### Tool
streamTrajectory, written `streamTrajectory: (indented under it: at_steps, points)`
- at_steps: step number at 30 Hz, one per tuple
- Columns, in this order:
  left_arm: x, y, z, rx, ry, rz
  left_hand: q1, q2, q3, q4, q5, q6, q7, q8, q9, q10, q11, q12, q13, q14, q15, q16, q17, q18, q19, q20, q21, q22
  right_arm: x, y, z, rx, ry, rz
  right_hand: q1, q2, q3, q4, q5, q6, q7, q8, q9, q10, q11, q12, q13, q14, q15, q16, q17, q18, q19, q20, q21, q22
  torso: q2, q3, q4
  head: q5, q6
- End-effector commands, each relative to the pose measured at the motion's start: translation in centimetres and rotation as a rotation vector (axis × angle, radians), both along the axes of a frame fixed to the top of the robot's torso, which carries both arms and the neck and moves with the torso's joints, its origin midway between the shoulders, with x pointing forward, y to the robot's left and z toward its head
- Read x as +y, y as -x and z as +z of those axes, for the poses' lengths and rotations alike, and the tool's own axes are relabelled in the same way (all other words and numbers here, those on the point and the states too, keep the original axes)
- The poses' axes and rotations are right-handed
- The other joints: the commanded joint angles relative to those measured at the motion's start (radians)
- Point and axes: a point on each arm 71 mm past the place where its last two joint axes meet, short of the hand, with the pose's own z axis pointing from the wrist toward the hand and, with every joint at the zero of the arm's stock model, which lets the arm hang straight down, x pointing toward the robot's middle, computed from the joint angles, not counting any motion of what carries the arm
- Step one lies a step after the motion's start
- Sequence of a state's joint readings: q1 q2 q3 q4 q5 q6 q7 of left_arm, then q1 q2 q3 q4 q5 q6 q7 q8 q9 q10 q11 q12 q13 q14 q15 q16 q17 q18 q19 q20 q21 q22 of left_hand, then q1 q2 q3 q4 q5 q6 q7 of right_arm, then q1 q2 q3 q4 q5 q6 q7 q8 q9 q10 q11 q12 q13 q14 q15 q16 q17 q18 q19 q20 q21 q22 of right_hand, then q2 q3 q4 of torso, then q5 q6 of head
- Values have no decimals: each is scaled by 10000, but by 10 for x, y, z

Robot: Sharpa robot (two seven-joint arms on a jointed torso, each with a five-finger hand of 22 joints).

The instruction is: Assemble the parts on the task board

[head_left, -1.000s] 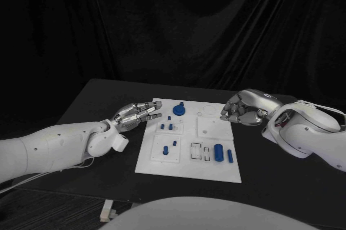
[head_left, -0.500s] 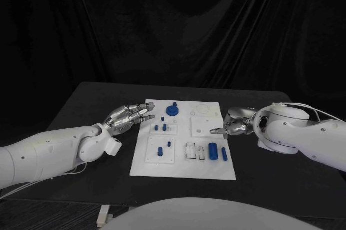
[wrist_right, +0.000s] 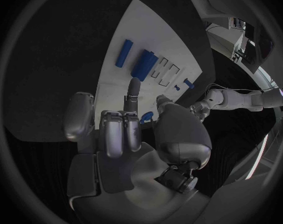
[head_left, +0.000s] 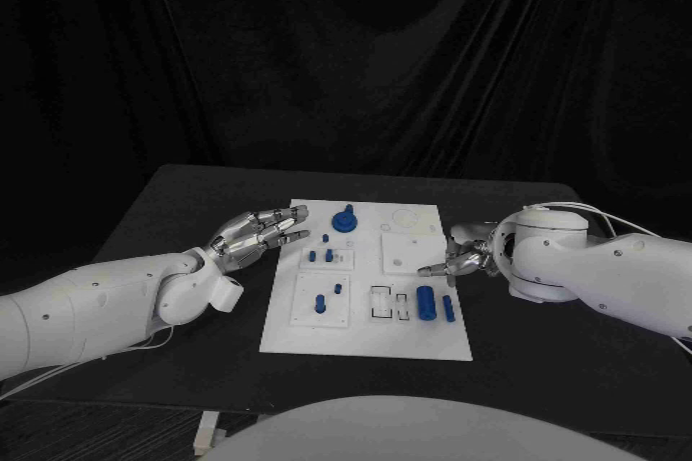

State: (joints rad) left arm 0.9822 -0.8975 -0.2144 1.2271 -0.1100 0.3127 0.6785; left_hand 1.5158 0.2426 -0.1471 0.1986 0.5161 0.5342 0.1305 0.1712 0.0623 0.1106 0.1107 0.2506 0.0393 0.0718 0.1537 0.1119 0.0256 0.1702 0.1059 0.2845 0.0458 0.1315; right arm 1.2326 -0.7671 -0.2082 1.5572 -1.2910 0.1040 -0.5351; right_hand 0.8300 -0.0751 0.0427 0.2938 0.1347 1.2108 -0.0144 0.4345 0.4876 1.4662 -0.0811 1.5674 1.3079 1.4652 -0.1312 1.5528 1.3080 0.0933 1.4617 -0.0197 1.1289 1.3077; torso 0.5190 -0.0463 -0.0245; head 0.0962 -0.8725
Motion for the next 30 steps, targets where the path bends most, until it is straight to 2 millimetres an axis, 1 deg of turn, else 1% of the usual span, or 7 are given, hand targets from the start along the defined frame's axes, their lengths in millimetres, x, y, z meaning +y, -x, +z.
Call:
streamTrajectory:
  at_steps: [1, 5, 6, 10, 18, 24, 30]
  points:
    - [-2, -1, 2, -291, 355, 86, -36, -43, 61, -20, 40, 57, -22, 41, 8, -22, 3, 19, 0, 17, -11, 47, 8, 105, 57, 26, 60, 3, -2, 1, -5, 378, 754, -247, -3, -25, 10, -31, 32, -221, 48, -183, 25, 1046, 39, 34, 2629, 948, 8, -54, 2133, -99, -55, 13, -46, 1516, 0, 0, 1, 9, -2]
    - [-3, -1, 2, -261, 356, 54, -36, -24, 79, -16, 43, 48, -22, 38, 6, -23, 4, 19, -1, 15, -6, 43, 7, 104, 61, 28, 62, 4, 1, 1, -7, 470, 852, -207, 83, 5, 55, -48, 72, -380, 124, -423, 18, 1046, 102, 34, 2629, 1056, 60, 180, 2628, -198, 97, 53, 500, 1655, 3, -1, 3, 4, -2]
    - [-3, -1, 1, -249, 351, 47, -36, -14, 89, -14, 45, 41, -20, 35, 5, -28, 6, 10, -3, 14, -3, 42, 6, 103, 56, 29, 59, -3, 2, 1, -9, 497, 874, -199, 169, 25, 77, -64, 125, -501, 184, -628, -22, 1046, 153, 34, 2629, 1056, 101, 180, 2628, -237, 159, 84, 724, 1708, 0, -1, 6, 4, -2]
    - [-3, -1, 1, -209, 335, 26, -36, -8, 94, -13, 46, 26, -19, 30, 3, -31, 7, 4, -4, 10, 0, 36, 5, 103, 54, 30, 58, -6, 6, 3, -14, 601, 899, -177, 329, 7, 77, -81, 231, -729, 311, -1037, -124, 1046, 265, 34, 2629, 1056, 193, 180, 2628, -223, 134, 159, 673, 1684, 3, -1, -7, 38, -2]
    - [-2, 0, 0, -134, 289, 5, -37, 20, 128, -7, 51, -28, -11, 9, -6, -48, 15, -16, -8, 0, 20, 25, 2, 98, 44, 34, 53, -21, 13, 8, -28, 815, 846, -119, 497, -61, 58, -93, 379, -1019, 448, -1409, -137, 1046, 389, 34, 2629, 1056, 294, 180, 2628, -199, 95, 252, 573, 1650, -2, -2, 4, 121, -2]
    - [-2, 0, -1, -114, 283, -7, -37, 20, 128, -7, 51, -28, -11, 9, -6, -48, 15, -16, -8, 0, 20, 25, 2, 98, 44, 34, 53, -21, 18, 8, -34, 814, 755, -127, 552, -103, 40, -71, 397, -1229, 516, -1525, -36, 1046, 451, 34, 2629, 1056, 346, 180, 2628, -183, 73, 299, 496, 1626, -1, -1, -1, 165, -2]
    - [-2, 0, -1, -89, 287, -31, -40, 29, 142, -3, 53, -43, -6, 2, -8, -56, 20, -24, -10, -1, 30, 25, 2, 96, 42, 35, 52, -25, 23, 6, -37, 734, 597, -114, 564, -66, 45, -64, 380, -1204, 510, -1441, 134, 1046, 459, 34, 2629, 1055, 360, 177, 2621, -168, 52, 321, 428, 1607, 5, -1, 2, 213, -2]
